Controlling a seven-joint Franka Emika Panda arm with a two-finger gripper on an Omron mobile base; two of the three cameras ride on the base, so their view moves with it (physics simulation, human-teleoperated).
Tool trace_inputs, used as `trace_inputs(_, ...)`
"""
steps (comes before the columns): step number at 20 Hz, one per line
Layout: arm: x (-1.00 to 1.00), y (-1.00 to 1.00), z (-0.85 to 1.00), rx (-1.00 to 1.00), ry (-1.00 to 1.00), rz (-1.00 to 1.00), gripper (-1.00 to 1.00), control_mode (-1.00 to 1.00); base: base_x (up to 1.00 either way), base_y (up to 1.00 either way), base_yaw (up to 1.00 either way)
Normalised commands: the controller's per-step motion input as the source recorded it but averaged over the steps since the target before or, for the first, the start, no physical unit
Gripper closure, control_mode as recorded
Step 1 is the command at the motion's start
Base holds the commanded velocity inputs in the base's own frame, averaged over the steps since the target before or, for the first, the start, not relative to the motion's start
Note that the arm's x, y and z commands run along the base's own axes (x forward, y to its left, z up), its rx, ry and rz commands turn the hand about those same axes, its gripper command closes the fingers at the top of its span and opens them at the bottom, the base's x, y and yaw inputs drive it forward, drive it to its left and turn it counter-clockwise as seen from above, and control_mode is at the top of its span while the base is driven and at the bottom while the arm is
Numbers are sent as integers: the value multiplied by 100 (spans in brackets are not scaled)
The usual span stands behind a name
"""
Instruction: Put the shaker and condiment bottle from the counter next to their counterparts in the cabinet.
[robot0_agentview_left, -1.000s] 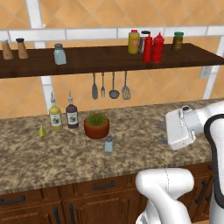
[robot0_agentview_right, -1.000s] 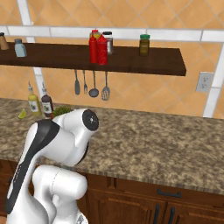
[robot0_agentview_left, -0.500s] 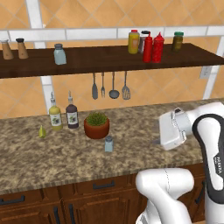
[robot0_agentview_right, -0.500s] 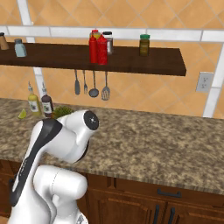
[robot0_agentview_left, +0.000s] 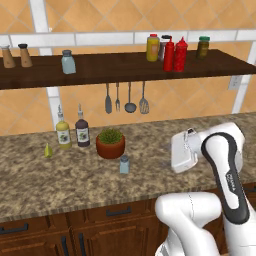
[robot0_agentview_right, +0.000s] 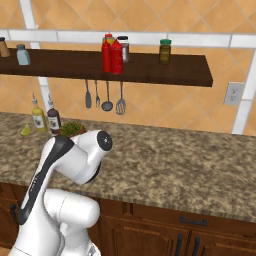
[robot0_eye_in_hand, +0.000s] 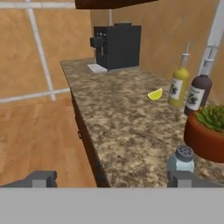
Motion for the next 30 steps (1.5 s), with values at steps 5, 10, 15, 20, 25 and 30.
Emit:
trace_inputs(5, 42, 2, -34, 0, 0, 0, -100, -100, 0, 0, 0)
trace_inputs(10, 46, 2, -34, 0, 0, 0, -100, -100, 0, 0, 0)
trace_inputs(15, 53, 13, -31, 0, 0, 0, -100, -100, 0, 0, 0)
trace_inputs(20, 60, 20, -27, 0, 2, 0, -100, -100, 0, 0, 0)
trace_inputs(25, 39, 12, -29, 0, 2, 0, -100, -100, 0, 0, 0)
trace_inputs(30, 15, 2, -25, 0, 2, 0, -100, -100, 0, 0, 0)
